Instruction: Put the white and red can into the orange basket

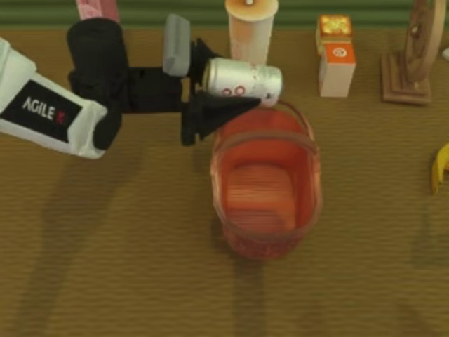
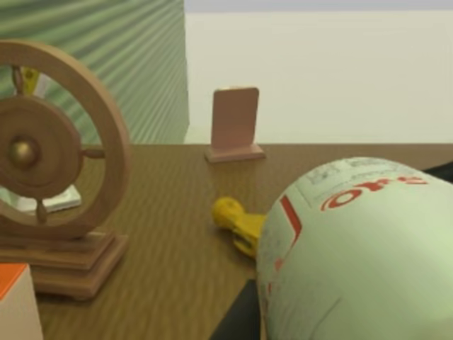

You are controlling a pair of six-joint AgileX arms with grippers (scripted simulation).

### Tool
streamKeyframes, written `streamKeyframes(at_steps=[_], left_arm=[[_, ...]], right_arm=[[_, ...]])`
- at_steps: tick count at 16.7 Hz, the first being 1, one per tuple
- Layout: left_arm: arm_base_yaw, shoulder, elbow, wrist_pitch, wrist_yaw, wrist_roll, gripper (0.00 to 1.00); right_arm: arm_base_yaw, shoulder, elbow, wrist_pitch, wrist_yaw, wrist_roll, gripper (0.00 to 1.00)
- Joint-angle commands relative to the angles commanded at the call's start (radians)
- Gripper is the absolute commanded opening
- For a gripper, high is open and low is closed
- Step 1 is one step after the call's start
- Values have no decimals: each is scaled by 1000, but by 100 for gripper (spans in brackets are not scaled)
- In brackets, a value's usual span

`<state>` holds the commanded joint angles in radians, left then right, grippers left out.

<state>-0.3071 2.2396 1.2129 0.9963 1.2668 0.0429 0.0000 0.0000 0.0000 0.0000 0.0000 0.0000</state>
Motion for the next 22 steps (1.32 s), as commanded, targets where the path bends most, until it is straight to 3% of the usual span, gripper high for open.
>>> streamKeyframes(at_steps=[6,19,22], left_arm=[[3,31,-17,39,-1,-2,0],[3,31,-17,39,-1,-2,98],[3,31,-17,39,-1,-2,100]], right_arm=[[0,0,0,0,0,0,100],[0,0,0,0,0,0,100],[0,0,0,0,0,0,100]])
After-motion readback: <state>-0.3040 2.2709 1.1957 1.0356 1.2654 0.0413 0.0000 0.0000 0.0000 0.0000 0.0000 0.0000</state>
